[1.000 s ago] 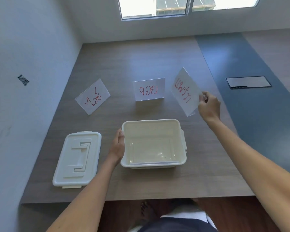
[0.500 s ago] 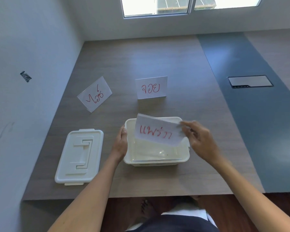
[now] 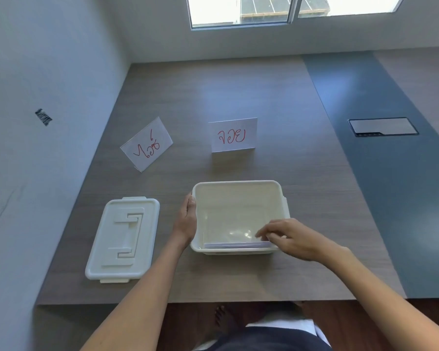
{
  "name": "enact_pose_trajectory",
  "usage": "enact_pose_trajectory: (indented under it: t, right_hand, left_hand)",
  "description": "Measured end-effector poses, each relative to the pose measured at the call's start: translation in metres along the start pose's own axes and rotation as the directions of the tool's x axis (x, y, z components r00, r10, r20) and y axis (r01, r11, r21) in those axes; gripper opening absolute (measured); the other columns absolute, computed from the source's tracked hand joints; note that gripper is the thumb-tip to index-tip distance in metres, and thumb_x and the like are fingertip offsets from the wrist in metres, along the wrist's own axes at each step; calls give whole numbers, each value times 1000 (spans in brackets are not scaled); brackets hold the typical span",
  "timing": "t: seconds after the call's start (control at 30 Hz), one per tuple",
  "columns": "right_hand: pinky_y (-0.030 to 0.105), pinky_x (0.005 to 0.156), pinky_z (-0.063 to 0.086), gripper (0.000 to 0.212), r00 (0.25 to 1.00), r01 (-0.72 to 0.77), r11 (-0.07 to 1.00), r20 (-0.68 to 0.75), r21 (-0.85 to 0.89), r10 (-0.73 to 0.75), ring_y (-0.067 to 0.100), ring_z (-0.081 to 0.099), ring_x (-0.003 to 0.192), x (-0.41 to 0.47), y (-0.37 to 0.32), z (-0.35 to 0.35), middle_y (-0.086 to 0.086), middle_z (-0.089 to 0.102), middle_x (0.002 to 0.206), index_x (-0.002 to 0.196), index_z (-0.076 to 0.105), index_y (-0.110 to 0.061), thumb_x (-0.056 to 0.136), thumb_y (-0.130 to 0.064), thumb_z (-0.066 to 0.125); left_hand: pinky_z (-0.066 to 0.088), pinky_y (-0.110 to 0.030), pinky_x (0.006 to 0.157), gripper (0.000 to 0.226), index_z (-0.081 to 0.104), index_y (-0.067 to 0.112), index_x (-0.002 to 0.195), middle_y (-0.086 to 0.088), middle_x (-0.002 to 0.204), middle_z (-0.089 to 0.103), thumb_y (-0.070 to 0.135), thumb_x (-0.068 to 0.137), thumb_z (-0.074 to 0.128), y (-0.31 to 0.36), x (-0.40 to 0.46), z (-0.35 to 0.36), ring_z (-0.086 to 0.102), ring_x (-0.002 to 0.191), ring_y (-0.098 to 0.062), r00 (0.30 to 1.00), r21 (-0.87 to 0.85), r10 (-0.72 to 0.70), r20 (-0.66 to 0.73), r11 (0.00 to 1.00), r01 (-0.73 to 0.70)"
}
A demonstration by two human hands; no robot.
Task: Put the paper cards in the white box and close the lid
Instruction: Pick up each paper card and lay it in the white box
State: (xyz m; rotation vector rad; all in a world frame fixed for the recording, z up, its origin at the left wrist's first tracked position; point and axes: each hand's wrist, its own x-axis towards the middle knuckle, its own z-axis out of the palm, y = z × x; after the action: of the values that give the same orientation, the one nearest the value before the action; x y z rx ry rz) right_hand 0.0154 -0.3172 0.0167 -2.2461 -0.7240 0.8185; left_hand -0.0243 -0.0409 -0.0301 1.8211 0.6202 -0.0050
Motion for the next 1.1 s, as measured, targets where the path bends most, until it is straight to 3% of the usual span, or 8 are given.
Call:
enact_pose_trajectory:
  t: [0.13,0.27,0.4,0.47,0.53,0.7,0.8,1.1]
  right_hand:
    - [31,89,57,30,982,49,990,-186,132,-24,4,71,86,39,-4,-27,-5,76,89,104,75,-18,93,-2,53]
    - [34,78,56,24,923,121,981,-380,153,-55,3,64,68,100,-9,-63,2,72,81,103,74,-9,96,0,52]
    - [30,83,51,23,845,69,995,-535,66,-23,21,66,83,164,-21,-98,11,70,104,111,71,-7,96,-8,54]
    - [26,85,48,27,833,15,998,-553,57,19,22,64,93,193,-23,-112,13,64,117,118,68,-5,97,-11,52]
    - [30,92,48,32,833,-39,999,-551,38,53,27,63,109,219,-20,-121,14,57,129,127,62,-5,98,-16,51]
    - [45,114,31,54,878,-256,951,-454,-175,153,33,41,137,276,-10,-136,14,35,152,147,41,-12,98,-34,51]
    - [47,117,20,59,905,-326,897,-374,-300,204,34,26,145,299,-6,-145,15,25,158,151,31,-15,98,-35,49]
    - [46,100,34,45,907,-276,731,-422,-624,-17,40,53,109,305,15,-130,19,49,120,126,52,-7,83,8,51]
  left_hand:
    - [28,-17,99,45,47,16,144,11,133,52,32,108,24,1,0,1,45,128,-7,1000,-15,-13,-13,1000,13]
    - [27,5,81,45,41,15,148,19,127,41,28,109,23,6,-2,2,37,119,4,1000,-18,-13,-6,1000,13]
    - [32,6,77,40,54,16,129,8,119,59,31,108,24,0,2,0,54,109,-3,1000,6,1,1,1000,-1]
    - [37,-1,80,40,56,12,118,-5,113,63,33,108,24,-6,4,0,56,104,-11,1000,14,-12,4,1000,12]
    - [37,-2,79,38,56,14,113,-7,113,63,33,108,23,-6,4,0,57,97,-4,999,20,-31,16,999,31]
    - [34,7,76,32,56,33,109,17,105,60,33,108,24,-1,4,0,51,88,27,999,4,-39,15,999,39]
    - [34,6,77,31,54,37,112,25,105,58,32,108,24,-3,5,1,49,89,31,999,-15,-41,23,999,41]
    - [34,6,81,31,53,37,116,26,111,58,32,108,24,-6,9,1,51,100,23,999,-29,-26,23,999,27]
